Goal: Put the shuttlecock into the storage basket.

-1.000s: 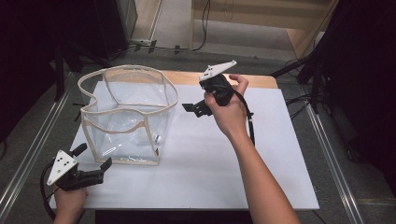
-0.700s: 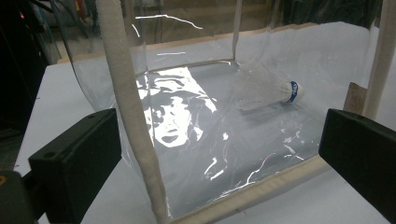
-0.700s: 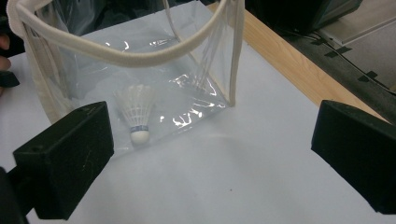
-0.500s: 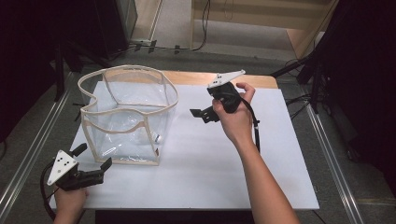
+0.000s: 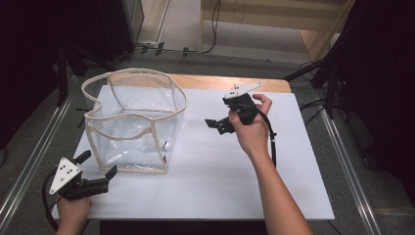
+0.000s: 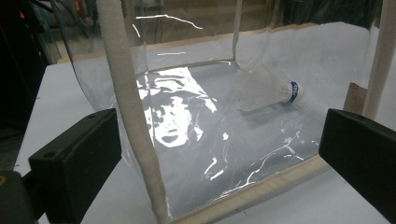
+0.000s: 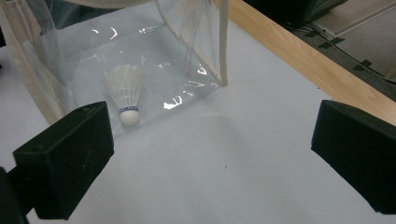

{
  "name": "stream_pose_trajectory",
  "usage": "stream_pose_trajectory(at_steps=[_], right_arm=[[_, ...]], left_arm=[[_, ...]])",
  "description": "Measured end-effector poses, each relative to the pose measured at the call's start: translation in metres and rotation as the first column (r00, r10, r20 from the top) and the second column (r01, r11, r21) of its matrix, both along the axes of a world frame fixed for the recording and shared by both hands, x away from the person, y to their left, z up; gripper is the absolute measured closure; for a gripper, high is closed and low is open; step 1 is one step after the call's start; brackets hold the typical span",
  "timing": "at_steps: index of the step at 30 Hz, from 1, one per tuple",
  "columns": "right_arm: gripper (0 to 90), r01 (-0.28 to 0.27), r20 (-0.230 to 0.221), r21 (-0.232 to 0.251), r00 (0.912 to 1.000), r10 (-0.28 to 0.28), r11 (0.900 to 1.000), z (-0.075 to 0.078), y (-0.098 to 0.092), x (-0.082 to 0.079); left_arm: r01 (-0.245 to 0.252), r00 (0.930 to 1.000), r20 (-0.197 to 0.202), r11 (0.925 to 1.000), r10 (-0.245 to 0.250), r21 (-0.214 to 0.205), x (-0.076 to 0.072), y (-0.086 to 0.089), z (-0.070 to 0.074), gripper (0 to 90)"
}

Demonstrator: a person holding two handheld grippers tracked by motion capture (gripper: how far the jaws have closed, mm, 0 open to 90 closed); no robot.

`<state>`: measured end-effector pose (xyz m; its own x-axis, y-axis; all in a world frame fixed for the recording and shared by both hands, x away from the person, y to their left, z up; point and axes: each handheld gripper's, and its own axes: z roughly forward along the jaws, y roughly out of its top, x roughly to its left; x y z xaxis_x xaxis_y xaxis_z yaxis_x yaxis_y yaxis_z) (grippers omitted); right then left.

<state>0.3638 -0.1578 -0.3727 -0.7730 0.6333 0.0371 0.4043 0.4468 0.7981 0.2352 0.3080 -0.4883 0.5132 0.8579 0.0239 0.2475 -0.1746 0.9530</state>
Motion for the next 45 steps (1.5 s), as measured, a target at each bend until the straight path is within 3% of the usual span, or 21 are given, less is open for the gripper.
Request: stream_pose_trajectory(at_steps=[45], right_arm=[[0.0,0.118,-0.057,0.046,0.9917,-0.115,0.992,-0.061,-0.067,-0.031]], left_arm=[[-0.004,1.0,-0.001,1.0,0.004,0.007,0.0,0.0,0.0,0.0]])
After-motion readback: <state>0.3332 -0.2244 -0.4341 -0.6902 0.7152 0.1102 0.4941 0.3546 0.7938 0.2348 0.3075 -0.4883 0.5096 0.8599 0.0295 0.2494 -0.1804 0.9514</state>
